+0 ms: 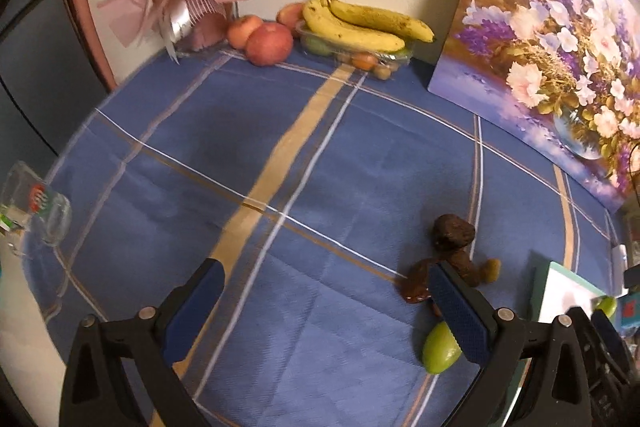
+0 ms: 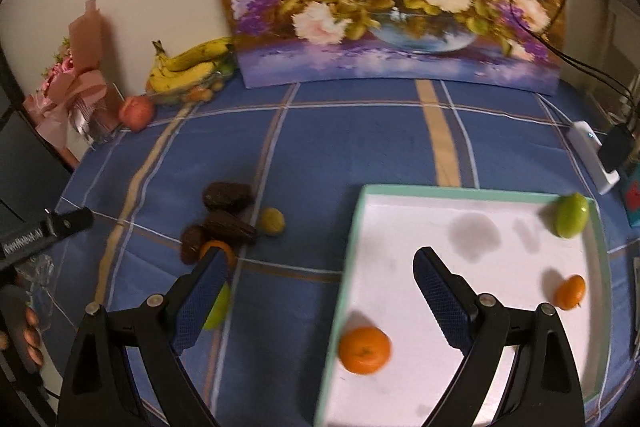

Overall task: Organize fruits
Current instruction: 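Grasp a dark brown date with the left gripper while the right grasps a small yellow fruit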

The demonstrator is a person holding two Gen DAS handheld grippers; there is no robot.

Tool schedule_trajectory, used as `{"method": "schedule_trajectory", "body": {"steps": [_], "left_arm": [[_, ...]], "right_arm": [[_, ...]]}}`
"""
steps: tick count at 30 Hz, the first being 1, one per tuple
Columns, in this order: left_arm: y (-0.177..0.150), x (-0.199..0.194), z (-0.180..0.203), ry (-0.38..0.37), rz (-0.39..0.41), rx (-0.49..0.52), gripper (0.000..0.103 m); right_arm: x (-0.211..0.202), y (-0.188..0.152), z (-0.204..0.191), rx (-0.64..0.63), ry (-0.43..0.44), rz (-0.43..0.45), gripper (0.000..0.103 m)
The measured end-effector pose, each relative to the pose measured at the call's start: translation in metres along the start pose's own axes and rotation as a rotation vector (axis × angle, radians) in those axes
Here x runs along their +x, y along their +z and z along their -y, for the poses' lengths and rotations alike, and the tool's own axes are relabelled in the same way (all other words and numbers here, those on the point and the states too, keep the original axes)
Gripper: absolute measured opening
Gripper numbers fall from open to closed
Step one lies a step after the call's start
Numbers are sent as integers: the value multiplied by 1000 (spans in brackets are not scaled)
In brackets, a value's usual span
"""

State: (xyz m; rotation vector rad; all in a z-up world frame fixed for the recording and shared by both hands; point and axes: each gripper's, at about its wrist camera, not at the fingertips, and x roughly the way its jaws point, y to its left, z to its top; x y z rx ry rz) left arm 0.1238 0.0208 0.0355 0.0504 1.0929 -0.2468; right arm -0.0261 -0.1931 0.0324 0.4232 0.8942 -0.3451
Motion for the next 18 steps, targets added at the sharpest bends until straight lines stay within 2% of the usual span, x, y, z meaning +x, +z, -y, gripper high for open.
{"method": "schedule_trajectory", "body": {"steps": [4,7,9,16,18], "left_arm": [[1,16,12,-1,-28,28,102],[1,30,17,-23,-50,27,93],[2,42,19,-42,-73,20,92],[0,74,28,-88,-157,2,83],[0,79,31,-101,-170,-10,83]], "right_arm": [[8,11,-4,21,18,4,94],[16,19,-7,19,18,5,92],[23,24,-7,27,27,2,83],[60,33,-9,37,81,-57,60],[74,32,-12,24,96,-84,49]]}}
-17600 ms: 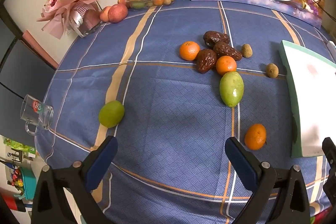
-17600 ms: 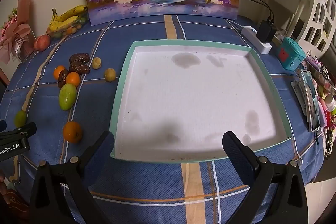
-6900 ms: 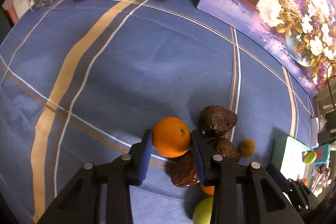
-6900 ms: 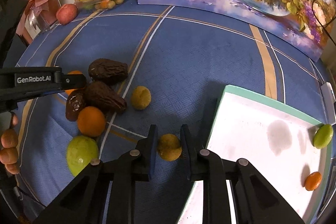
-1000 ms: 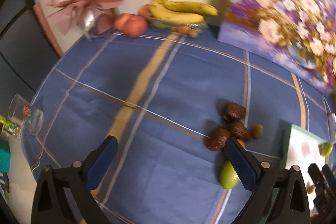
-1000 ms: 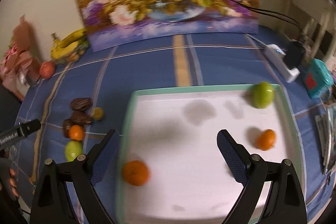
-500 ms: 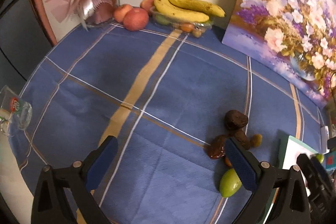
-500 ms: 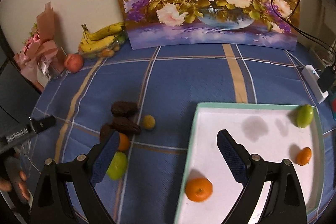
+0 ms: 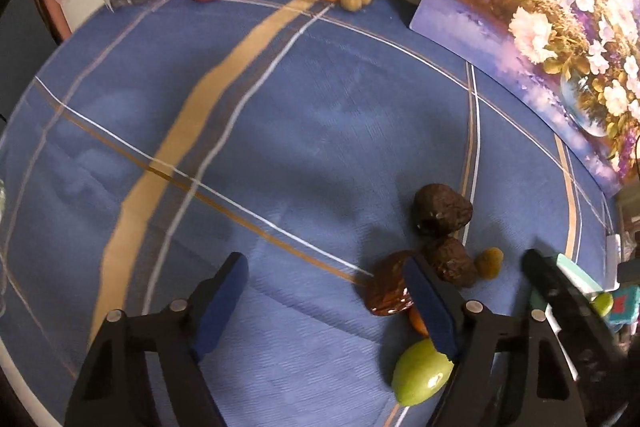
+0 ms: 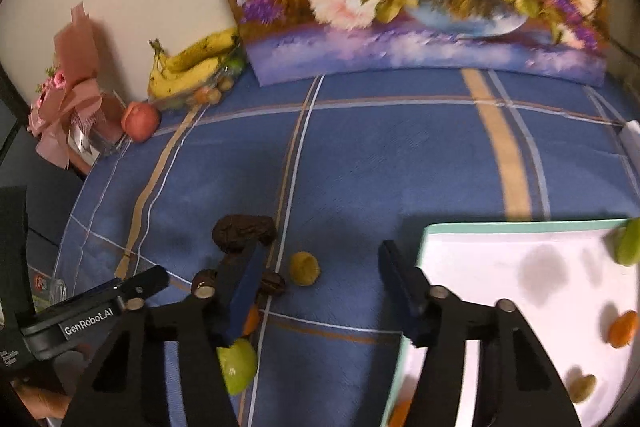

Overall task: Organize fruits
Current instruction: 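Grasp a dark brown date with the left gripper while the right grasps a small yellow fruit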

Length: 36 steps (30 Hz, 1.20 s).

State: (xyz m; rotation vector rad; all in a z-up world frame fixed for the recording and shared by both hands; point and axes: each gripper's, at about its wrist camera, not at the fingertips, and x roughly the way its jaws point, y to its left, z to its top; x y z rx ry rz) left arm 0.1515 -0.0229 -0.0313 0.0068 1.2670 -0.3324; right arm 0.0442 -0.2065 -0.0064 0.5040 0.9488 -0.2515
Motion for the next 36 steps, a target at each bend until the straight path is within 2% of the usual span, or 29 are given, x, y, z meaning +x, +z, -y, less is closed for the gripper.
{"method": "schedule_trajectory", "body": {"steps": [6,14,19,21,24,30,36], "left_arm": [[4,11,8,-31,-25,-8,81],[5,14,5,-74,-43,-31,78],[3,15,11,-113,-57,-15,65],[2,18,15,-138,-71,-12,52],[0,23,22,-155,-97,-7,42],[-1,15,22,-142,-67,-19,41],[1,-23,36,-146,34,25,41]], "right_arm": [[31,-2,1,8,30,-66,37],[42,-5,-1,25,79,-91,22],[37,-4,2,26,36,-77,22],[34,-5,8,34,19,-72,22],[30,-4,15,46,19,-65,22],[15,0,20,48,20,-31,22],[-11,8,29,76,18,16,22]]}}
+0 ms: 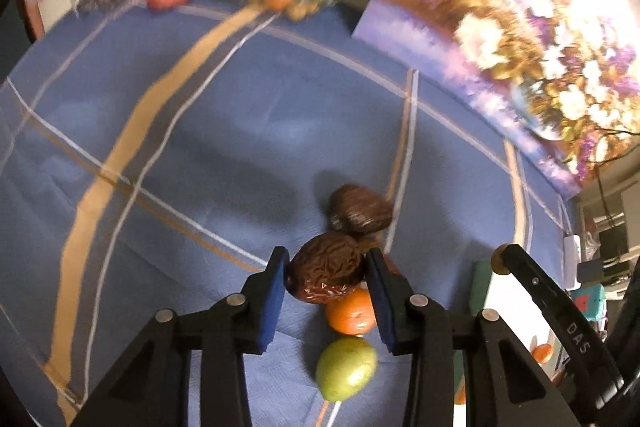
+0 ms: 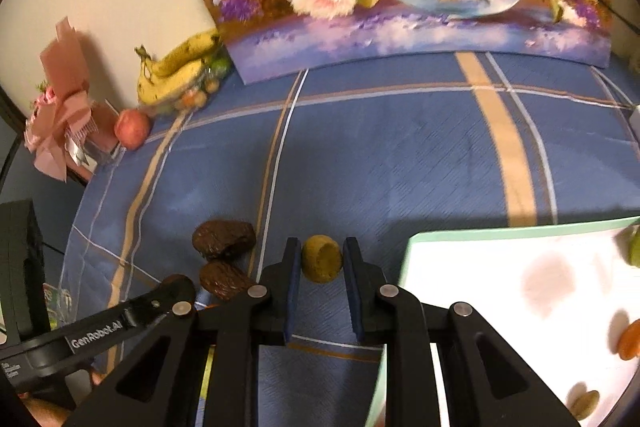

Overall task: Organize fruits
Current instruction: 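Grasp a dark brown date with the left gripper while the right grasps a small yellow fruit, then carry the date in the left gripper while the right carries the yellow fruit over the tray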

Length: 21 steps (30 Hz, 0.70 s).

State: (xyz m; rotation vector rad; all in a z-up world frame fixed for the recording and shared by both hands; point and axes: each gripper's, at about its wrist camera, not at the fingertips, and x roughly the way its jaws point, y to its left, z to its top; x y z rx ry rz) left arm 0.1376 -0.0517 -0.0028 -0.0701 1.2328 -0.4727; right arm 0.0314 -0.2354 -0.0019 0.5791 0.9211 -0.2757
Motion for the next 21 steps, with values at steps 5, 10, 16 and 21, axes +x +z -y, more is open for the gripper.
{"method": "schedule_trajectory", "body": {"steps": [5,10,16,21], "left_arm": [[-3,-19,32,-22,42,69,41],[-16,-28,78,-52,59,164,41],[-40,-27,130,-87,38,281,42],[-61,-20,167,-91,18,373,42]], "right_arm": [[-28,8,17,33,-48,37,22],[-57,14,40,61,-124,79,22],[-108,18,81,93,-233,163,22],[-143,20,116,153,-282,214,22]]}}
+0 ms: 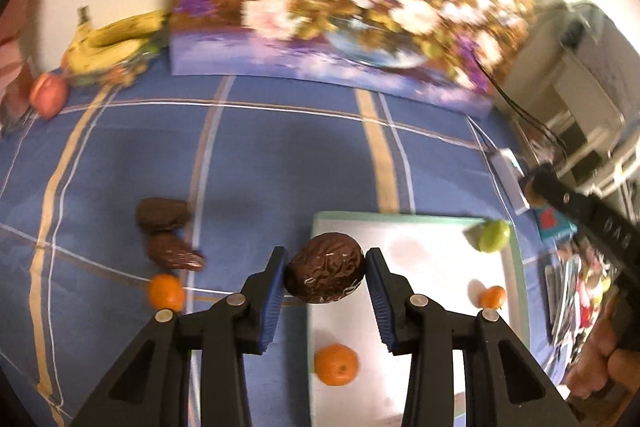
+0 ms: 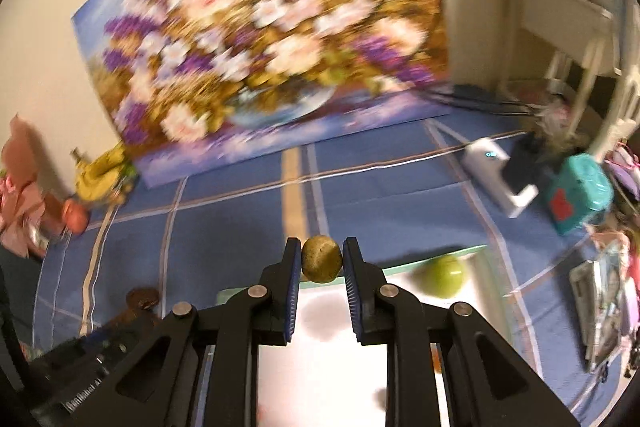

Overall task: Organize fruits
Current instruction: 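Carry the date in the left gripper while the right carries the yellow fruit over the tray, then open the right gripper to drop the yellow fruit while the left lowers the date into the tray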

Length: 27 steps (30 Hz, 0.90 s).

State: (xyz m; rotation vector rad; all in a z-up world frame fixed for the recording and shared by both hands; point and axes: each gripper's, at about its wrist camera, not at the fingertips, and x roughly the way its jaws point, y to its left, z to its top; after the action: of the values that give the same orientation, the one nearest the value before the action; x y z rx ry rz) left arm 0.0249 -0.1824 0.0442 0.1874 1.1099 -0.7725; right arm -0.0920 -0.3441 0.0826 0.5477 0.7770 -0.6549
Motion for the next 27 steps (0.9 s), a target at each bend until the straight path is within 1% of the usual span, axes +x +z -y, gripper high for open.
{"method": "schedule_trajectory", "body": {"steps": [4,8,10,17,20,21,23,27], "left_arm": [[-6,11,22,5,-17,53,42],[-14,28,30,17,-58,71,42],[-20,40,31,27,-91,73,42],[-35,72,33,48,-165,83,42],[-40,82,33,57,-191,86,42],[-42,85,33,58,-197,87,40],[-43,88,33,52,-205,86,38],[-44,87,33,59,-210,87,37]], "right_arm": [[-5,2,21,24,-21,7,22],[6,-1,32,33,-32,-30,22],[18,-5,34,29,-41,-66,22],[79,-34,46,47,-68,-244,22],[96,-44,50,54,-87,-291,22],[101,-47,51,54,-93,-303,22],[104,-50,53,57,-94,-306,22],[103,-53,55,59,-89,-305,22]]}}
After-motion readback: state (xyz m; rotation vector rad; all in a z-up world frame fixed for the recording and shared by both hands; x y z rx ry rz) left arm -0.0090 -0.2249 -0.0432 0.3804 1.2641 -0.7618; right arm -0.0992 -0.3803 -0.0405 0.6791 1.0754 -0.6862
